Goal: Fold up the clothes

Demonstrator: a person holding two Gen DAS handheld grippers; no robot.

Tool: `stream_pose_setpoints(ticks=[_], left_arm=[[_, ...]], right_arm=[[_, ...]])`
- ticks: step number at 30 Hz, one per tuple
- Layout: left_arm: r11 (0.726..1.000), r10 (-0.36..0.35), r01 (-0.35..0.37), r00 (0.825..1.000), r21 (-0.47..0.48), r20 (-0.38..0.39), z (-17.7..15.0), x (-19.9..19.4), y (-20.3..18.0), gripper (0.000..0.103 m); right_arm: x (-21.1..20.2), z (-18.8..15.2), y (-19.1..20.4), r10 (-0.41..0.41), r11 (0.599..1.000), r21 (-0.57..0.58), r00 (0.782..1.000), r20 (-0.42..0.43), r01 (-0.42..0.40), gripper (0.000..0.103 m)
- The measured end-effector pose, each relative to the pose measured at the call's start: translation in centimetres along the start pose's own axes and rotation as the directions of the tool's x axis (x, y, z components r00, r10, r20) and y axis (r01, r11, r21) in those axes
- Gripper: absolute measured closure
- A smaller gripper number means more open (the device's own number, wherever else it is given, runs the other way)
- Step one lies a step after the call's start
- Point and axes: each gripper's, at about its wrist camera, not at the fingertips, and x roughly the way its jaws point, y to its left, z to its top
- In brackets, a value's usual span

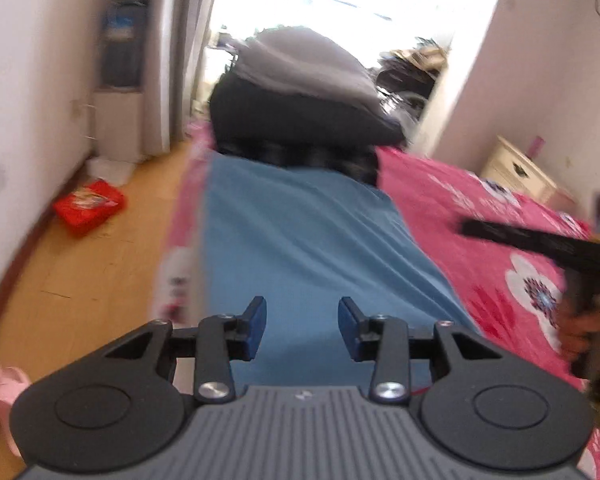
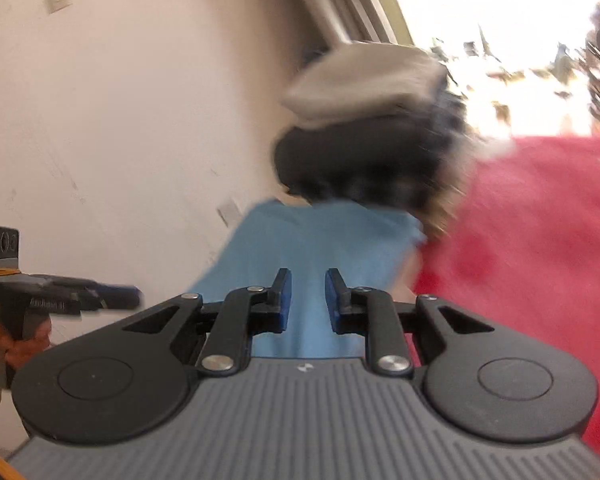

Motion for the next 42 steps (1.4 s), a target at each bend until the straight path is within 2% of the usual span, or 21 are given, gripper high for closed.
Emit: stream_pose_setpoints(ticks=[2,4,6,8,11,14,16,17,19,21,23,25,26,28,30,32,34,36,38,40,42], left_arm=[[0.996,0.043,-0.041,0.999,0.075,-0.025,-1.2,2.1,-1.4,0.063],[0.992,0.056,-0.057,0.998,0.11,0.011,-2.1,2.5,-2.0,0.057],[0.994,0.034,-0.036,0.999,0.101,0.021,-2.3,2.3,-1.7,0.054],[0.996,0.018,-0.019,1.0,0.082,0.02,-2.4,2.3,-1.2,0.054],[0.998,0.002,-0.003,1.0,0.059,0.022,-2.2,2.5,-1.0,0.054],[0.999,-0.001,0.0,0.999,0.047,0.033,-2.2,2.8,-0.7,0.054],[0.999,-0.003,0.001,0.999,0.044,0.039,-2.3,2.9,-0.6,0.053],[0.999,-0.004,0.003,0.999,0.045,0.039,-2.3,2.9,-0.6,0.053],[0.999,-0.007,0.005,0.999,0.045,0.039,-2.4,2.8,-0.6,0.053],[0.999,-0.009,0.007,0.999,0.046,0.038,-2.4,2.8,-0.5,0.053],[0.999,-0.012,0.01,0.999,0.047,0.038,-2.4,2.8,-0.5,0.053],[0.999,-0.016,0.015,0.999,0.041,0.034,-2.3,2.8,-0.3,0.053],[0.999,-0.017,0.016,0.999,0.038,0.035,-2.3,2.8,-0.3,0.053],[0.999,-0.017,0.016,0.999,0.034,0.037,-2.3,2.8,-0.3,0.053],[0.999,-0.012,0.011,0.999,0.03,0.04,-2.4,2.8,-0.4,0.053],[1.0,-0.006,0.005,0.999,0.026,0.04,-2.4,2.9,-0.5,0.052],[1.0,0.001,-0.002,0.999,0.02,0.036,-2.3,2.9,-0.6,0.051],[1.0,0.004,-0.005,0.999,0.018,0.032,-2.2,2.9,-0.7,0.051],[1.0,0.006,-0.006,1.0,0.017,0.028,-2.1,2.9,-0.8,0.05],[1.0,0.009,-0.009,1.0,0.016,0.025,-2.1,2.9,-0.8,0.049],[1.0,0.013,-0.013,1.0,0.013,0.022,-1.9,2.9,-0.9,0.047]], right_arm=[[2.8,-0.1,-0.1,-0.013,1.0,-0.022,1.0,0.005,0.013,0.086],[5.1,-0.8,-1.7,-0.088,0.996,-0.031,0.996,-0.024,0.087,0.086],[6.0,-1.4,-5.0,-0.203,0.979,0.015,0.975,-0.092,0.206,0.081],[5.0,-0.7,-7.1,-0.245,0.964,0.086,0.966,-0.088,0.252,0.081],[3.7,1.7,-5.7,-0.195,0.98,0.035,0.981,0.014,0.194,0.08],[6.0,4.2,-1.9,-0.037,0.995,-0.087,0.999,0.024,0.039,0.08],[10.1,5.5,1.1,0.097,0.981,-0.164,0.993,-0.07,-0.107,0.08],[12.2,6.1,2.5,0.162,0.963,-0.196,0.979,-0.125,-0.184,0.081],[16.7,6.7,4.4,0.208,0.939,-0.229,0.953,-0.218,-0.257,0.081],[21.4,7.2,4.0,0.15,0.961,-0.185,0.949,-0.278,-0.206,0.082],[23.9,7.7,1.0,-0.004,0.995,-0.095,0.965,-0.263,-0.021,0.082],[22.8,8.2,-2.6,-0.124,0.99,0.037,0.972,-0.198,0.133,0.08],[21.2,8.2,-4.0,-0.118,0.987,0.089,0.981,-0.151,0.132,0.08],[16.7,8.0,-5.2,-0.083,0.991,0.102,0.994,-0.067,0.089,0.08],[12.5,7.5,-5.4,-0.029,0.997,0.07,0.999,-0.036,0.031,0.079],[10.3,6.2,-5.6,0.111,0.992,0.075,0.99,-0.086,-0.105,0.078],[9.1,4.7,-5.9,0.231,0.971,0.093,0.961,-0.151,-0.219,0.077],[9.9,3.4,-6.7,0.096,0.995,0.044,0.973,-0.21,-0.089,0.078],[9.6,3.1,-10.1,-0.051,0.985,0.157,0.984,-0.172,0.079,0.082],[6.4,2.9,-14.4,-0.182,0.901,0.385,0.98,-0.083,0.2,0.078],[2.4,2.9,-16.1,-0.244,0.853,0.473,0.97,-0.014,0.222,0.078]])
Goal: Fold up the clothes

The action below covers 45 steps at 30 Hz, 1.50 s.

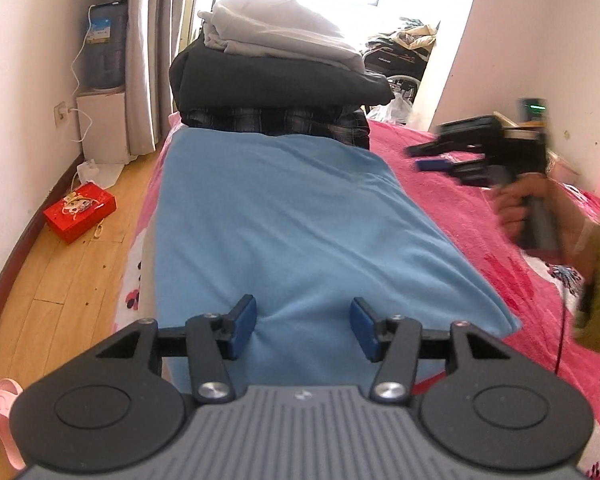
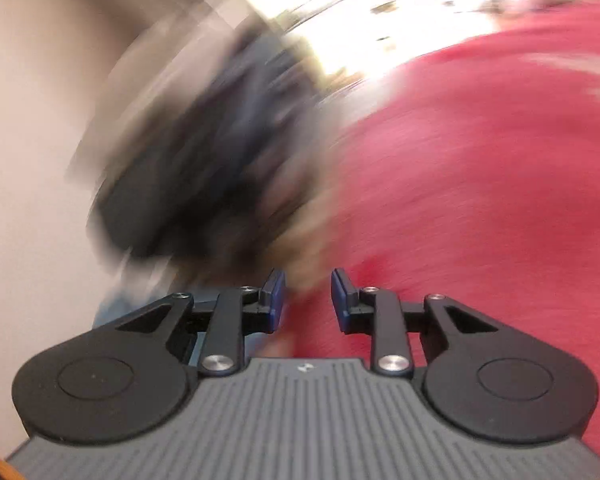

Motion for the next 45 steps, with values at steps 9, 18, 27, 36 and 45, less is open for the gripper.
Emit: stream_pose_setpoints(ticks=[9,18,27,36,45], left_arm=[[0.999,0.023,-0.02,0.997,-0.05,0.068,1.1,-4.3,-3.5,0.043],[0.995,0.036,-0.026,0.994,-0.093,0.106,0.0,-15.3,-12.9,0.006],[0.977,0.133,-0.114,0.986,-0.18,0.1,-3.3,-21.1,-17.1,0.0],[0.941,0.285,-0.268,0.957,-0.205,0.058,-3.7,-22.1,-16.6,0.0],[0.908,0.413,-0.404,0.908,-0.11,0.068,-4.4,-22.0,-17.2,0.0]], right_arm=[[-16.9,-4.7,2.9,-0.058,0.966,-0.254,0.998,-0.013,0.053,0.055],[-30.0,-17.4,9.4,-0.111,0.913,-0.392,0.994,0.018,0.11,0.017],[-34.5,-22.9,14.9,-0.172,0.875,-0.452,0.984,0.048,0.175,0.001],[-34.6,-24.6,17.5,-0.213,0.867,-0.449,0.975,0.056,0.215,0.001],[-34.0,-24.1,17.3,-0.294,0.859,-0.412,0.951,0.092,0.305,0.001]])
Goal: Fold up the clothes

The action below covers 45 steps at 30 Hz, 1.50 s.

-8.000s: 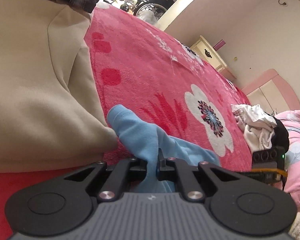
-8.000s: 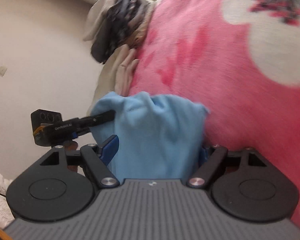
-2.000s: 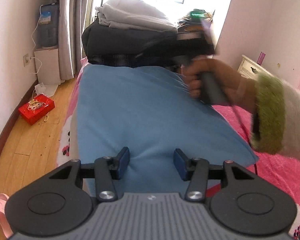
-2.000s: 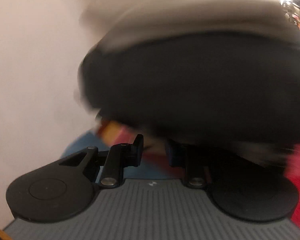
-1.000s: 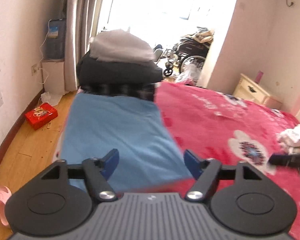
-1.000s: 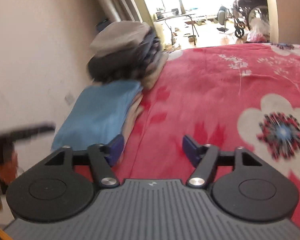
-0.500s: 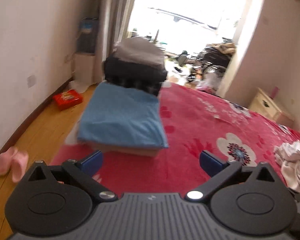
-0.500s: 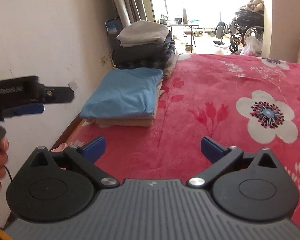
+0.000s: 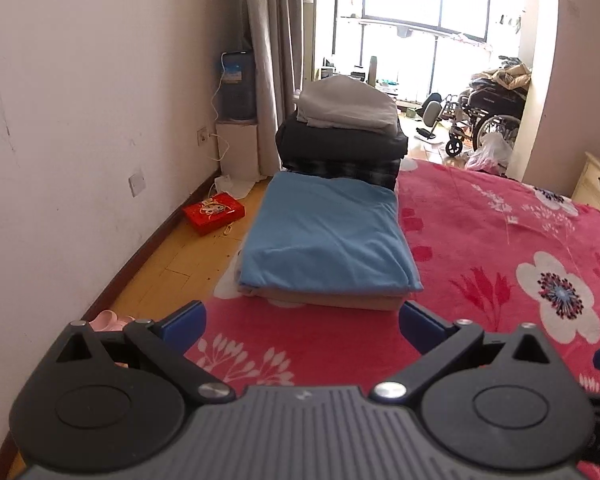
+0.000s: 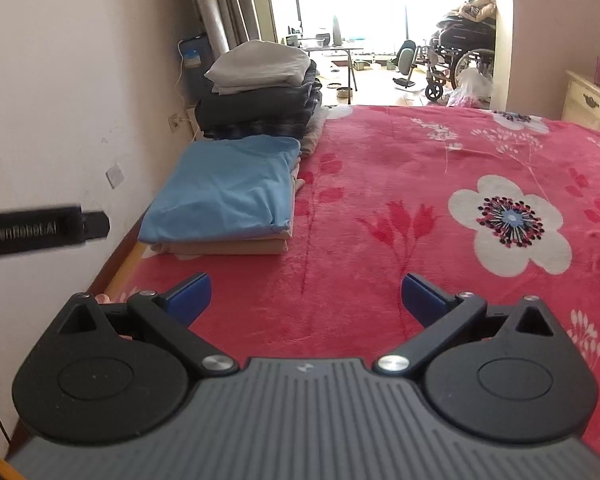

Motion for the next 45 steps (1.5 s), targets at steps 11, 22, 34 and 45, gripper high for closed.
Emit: stream_pose_setpoints(ticks=[11,22,34,45], left_arm=[[0.99,0.083,-0.089,0.995,0.112,0.054,-0.6,-0.9,0.2,0.0],[0.996,0.085,-0.085,0.996,0.012,0.021,-0.8,-0.2,2.3,0.0],[0.994,0.075,-0.071,0.997,-0.085,0.037,-0.9,-0.5,3.6,0.0],[0.994,0.085,-0.083,0.996,-0.075,0.024,-1.1,-0.3,3.8,0.0]], right_arm=[[0.4,-0.4,1.1,-0.029,0.999,0.023,0.999,-0.038,0.029,0.001],[1.0,-0.5,2.4,-0.025,1.0,-0.005,0.997,-0.075,0.024,0.001],[1.1,-0.8,4.0,-0.043,0.995,-0.09,0.997,-0.07,0.037,0.001],[1.2,-1.1,4.4,-0.044,0.994,-0.1,0.996,-0.082,0.036,0.001]])
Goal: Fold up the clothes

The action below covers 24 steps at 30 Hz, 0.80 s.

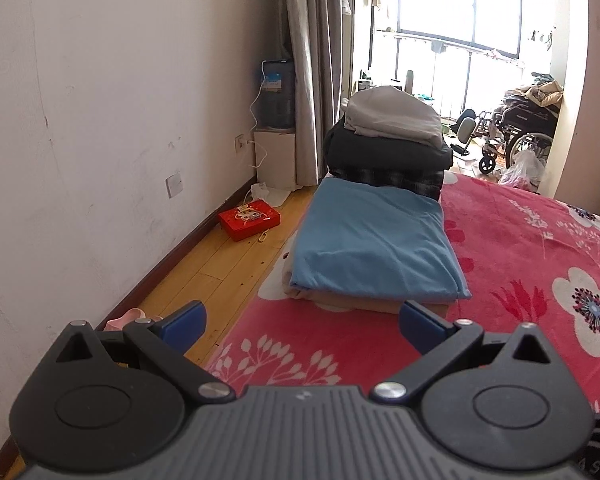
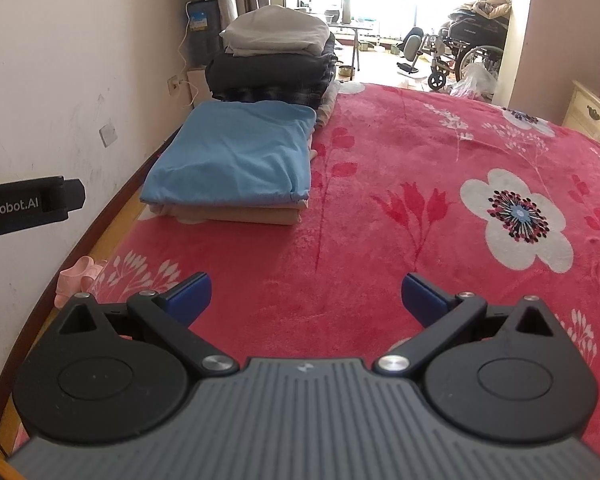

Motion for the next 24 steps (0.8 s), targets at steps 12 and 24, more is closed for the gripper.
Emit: stream_pose_setpoints(ticks=[12,24], left_arm=[[1.0,0.005,-0.005,1.0,0.021,0.0,-0.3,-0.03,-0.12,0.0],[1.0,0.009,-0.009,1.0,0.026,-0.005,-0.48,-0.09,-0.24,0.0]], right_arm=[[0.03,-0.13,0.2,0.005,1.0,-0.001,1.0,-0.007,-0.005,0.001],[0.08,-0.11,0.31,0.005,1.0,0.001,1.0,-0.01,-0.005,0.001]])
